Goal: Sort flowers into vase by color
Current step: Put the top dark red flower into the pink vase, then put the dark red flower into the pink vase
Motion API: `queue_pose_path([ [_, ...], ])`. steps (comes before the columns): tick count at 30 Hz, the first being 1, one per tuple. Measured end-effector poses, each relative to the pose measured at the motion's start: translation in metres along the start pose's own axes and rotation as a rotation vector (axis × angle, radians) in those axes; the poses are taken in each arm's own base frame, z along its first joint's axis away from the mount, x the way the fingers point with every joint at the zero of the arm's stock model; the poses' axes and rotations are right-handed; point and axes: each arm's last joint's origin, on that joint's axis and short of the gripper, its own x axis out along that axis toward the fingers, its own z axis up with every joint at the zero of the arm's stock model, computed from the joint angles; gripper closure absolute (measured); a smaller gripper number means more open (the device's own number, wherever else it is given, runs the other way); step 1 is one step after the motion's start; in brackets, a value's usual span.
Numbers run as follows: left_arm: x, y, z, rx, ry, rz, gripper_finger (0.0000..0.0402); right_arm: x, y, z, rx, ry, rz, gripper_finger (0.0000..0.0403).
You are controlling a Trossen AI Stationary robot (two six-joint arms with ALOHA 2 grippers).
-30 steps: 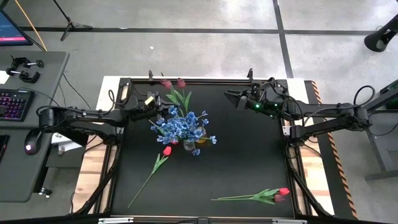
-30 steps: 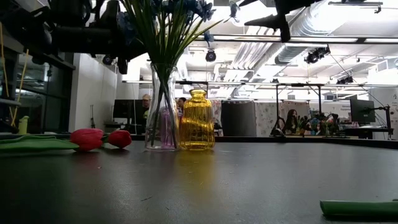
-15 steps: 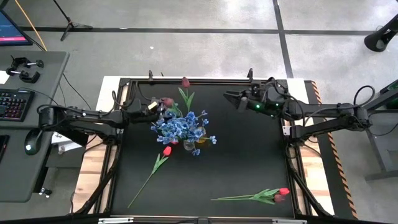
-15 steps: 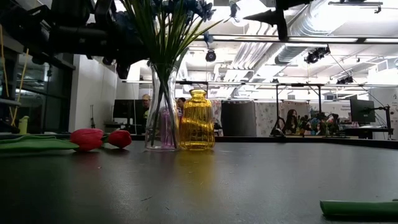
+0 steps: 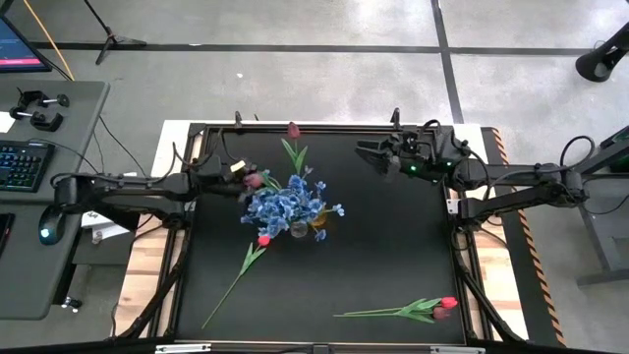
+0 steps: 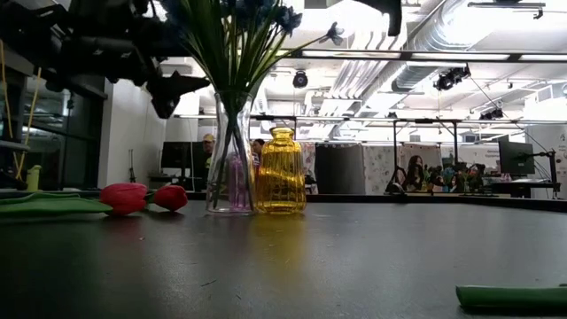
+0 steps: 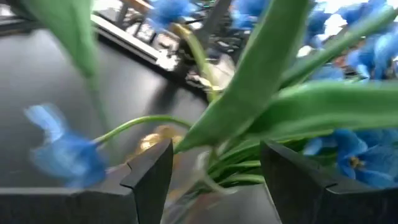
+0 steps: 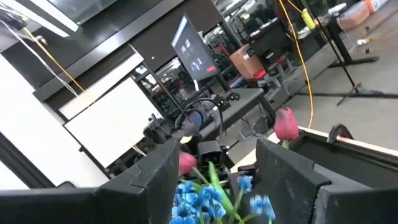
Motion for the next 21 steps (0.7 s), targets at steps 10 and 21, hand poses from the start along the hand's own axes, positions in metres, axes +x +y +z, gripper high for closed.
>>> queue_pose_path([
  [10,-0.026,0.005,0.001,0.013,0.030,0.135,0.0174,-0.011,0.006,0.011,-0.052,-0.045,0.033,0.0199],
  [21,-0.043,0.006,-0.006,0.066,0.367,0.391,0.0174,-0.015,0.009,0.017,-0.080,-0.087,0.048,0.0199],
])
